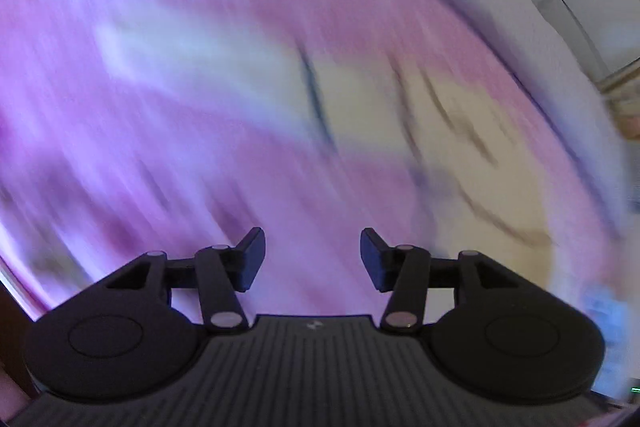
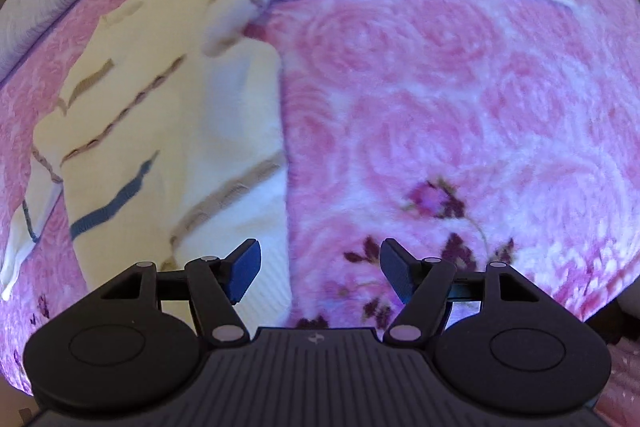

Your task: Fold clothes

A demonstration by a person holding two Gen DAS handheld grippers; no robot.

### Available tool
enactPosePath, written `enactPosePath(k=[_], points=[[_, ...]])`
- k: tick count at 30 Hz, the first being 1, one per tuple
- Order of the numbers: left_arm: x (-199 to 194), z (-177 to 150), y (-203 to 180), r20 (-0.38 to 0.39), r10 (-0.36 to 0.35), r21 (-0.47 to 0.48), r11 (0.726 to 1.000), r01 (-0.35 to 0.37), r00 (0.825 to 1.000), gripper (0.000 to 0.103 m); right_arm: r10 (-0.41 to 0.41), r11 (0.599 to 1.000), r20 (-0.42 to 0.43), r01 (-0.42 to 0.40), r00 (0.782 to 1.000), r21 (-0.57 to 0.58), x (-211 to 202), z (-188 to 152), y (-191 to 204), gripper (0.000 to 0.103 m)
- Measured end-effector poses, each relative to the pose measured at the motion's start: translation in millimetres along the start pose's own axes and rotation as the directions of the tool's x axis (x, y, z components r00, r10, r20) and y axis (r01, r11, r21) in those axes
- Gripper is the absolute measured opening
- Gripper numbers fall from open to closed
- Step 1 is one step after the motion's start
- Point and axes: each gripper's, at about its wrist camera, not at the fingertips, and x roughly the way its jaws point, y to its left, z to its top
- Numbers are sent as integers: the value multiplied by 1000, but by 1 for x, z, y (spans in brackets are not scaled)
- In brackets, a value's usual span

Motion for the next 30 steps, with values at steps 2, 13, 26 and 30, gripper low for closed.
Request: enactPosePath(k=[2,13,26,30], points=[[32,-56,-7,-111,-117,-128,986,103,987,47,11,1000,-15,-11,1000,24,6,-3,-12,69],[95,-163,-17,-41,-247,-358,908,217,968,11,130,991,-87,-125,988,54,55,6,-85,69],[-7,-60,6,205,-172,-189,959,212,964,2,407,910,-46,-401,912,106,69,6,-75,56],[36,-108,-21,-58,-247,-124,963,238,967,37,408,906,-63,-395,911,153,78,-5,-60,56]])
